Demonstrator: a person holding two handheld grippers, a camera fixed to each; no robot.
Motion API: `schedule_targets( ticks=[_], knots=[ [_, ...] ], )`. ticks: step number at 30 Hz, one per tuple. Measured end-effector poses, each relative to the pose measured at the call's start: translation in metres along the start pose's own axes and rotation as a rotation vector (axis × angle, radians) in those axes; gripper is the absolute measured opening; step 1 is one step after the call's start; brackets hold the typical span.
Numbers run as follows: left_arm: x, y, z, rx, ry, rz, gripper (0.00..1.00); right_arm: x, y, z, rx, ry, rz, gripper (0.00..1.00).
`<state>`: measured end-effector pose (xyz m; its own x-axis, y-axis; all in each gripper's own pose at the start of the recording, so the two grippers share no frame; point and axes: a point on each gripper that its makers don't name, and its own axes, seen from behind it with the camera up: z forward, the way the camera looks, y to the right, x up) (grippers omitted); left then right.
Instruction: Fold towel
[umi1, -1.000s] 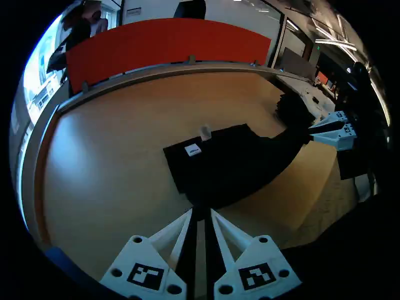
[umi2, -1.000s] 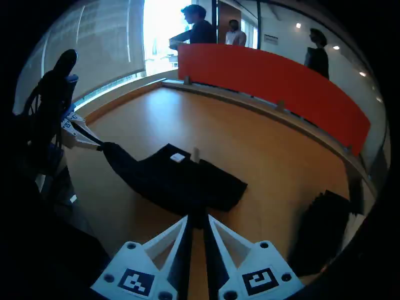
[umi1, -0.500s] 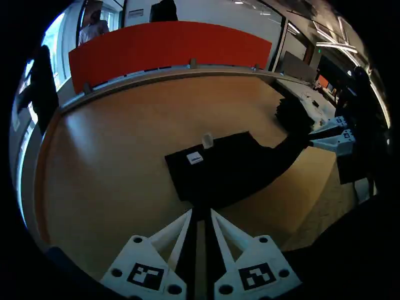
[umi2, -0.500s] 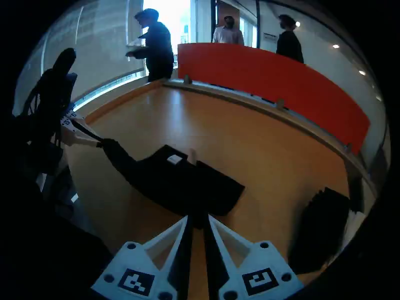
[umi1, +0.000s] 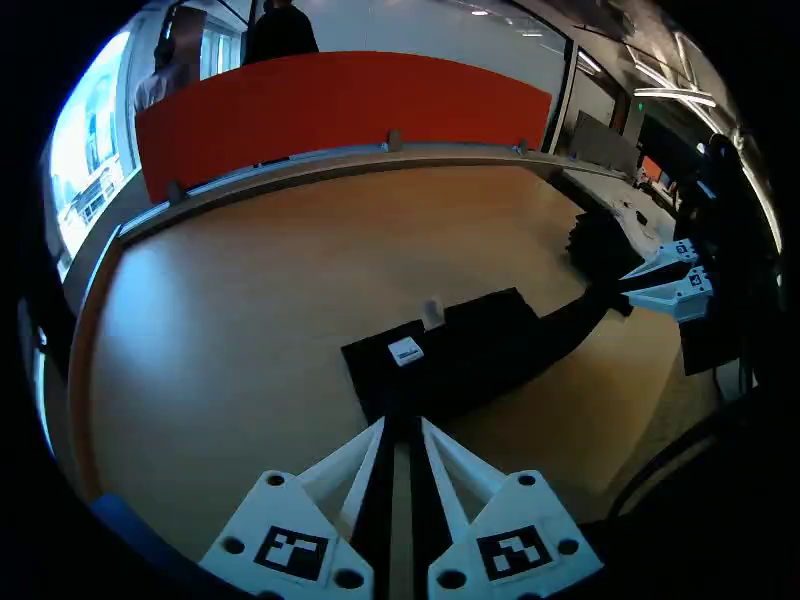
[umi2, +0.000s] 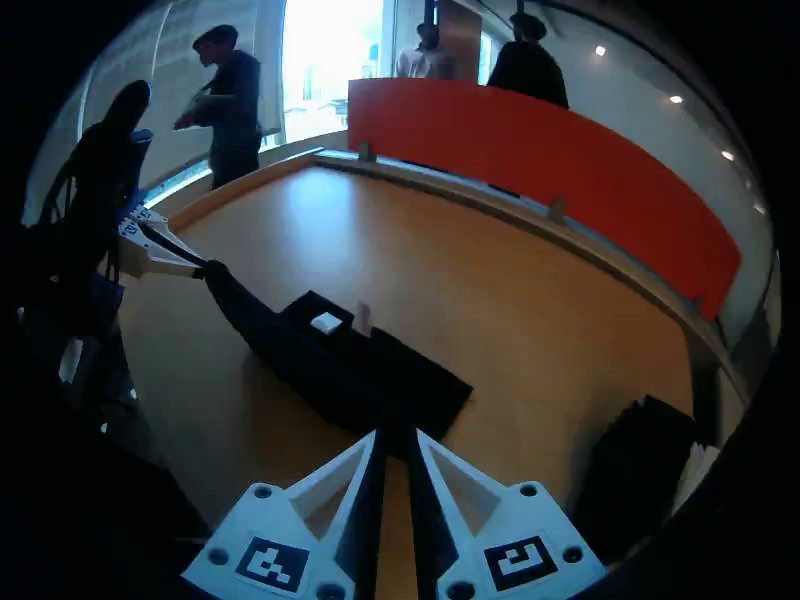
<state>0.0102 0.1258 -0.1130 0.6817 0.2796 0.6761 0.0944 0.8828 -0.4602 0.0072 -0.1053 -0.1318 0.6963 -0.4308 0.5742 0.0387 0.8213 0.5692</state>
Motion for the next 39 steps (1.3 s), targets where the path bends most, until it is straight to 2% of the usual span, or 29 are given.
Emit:
schedule_targets(
  ticks=[9,18,29,39],
  knots=[
    [0.014,-0.009,0.028,0.008,0.017,-0.019,0.10,0.010,0.015,0.030,-0.020,-0.014,0.008,0.14],
    [0.023,-0.022,0.058,0.017,0.028,-0.007,0.10,0.012,0.028,0.062,-0.045,-0.039,0.024,0.14],
    [0.010,-0.033,0.089,0.031,-0.007,0.002,0.10,0.000,0.034,0.098,-0.051,-0.073,0.068,0.14],
    [-0.001,-0.041,0.112,0.044,-0.023,-0.003,0.10,-0.012,0.040,0.116,-0.064,-0.092,0.079,0.14]
  ],
)
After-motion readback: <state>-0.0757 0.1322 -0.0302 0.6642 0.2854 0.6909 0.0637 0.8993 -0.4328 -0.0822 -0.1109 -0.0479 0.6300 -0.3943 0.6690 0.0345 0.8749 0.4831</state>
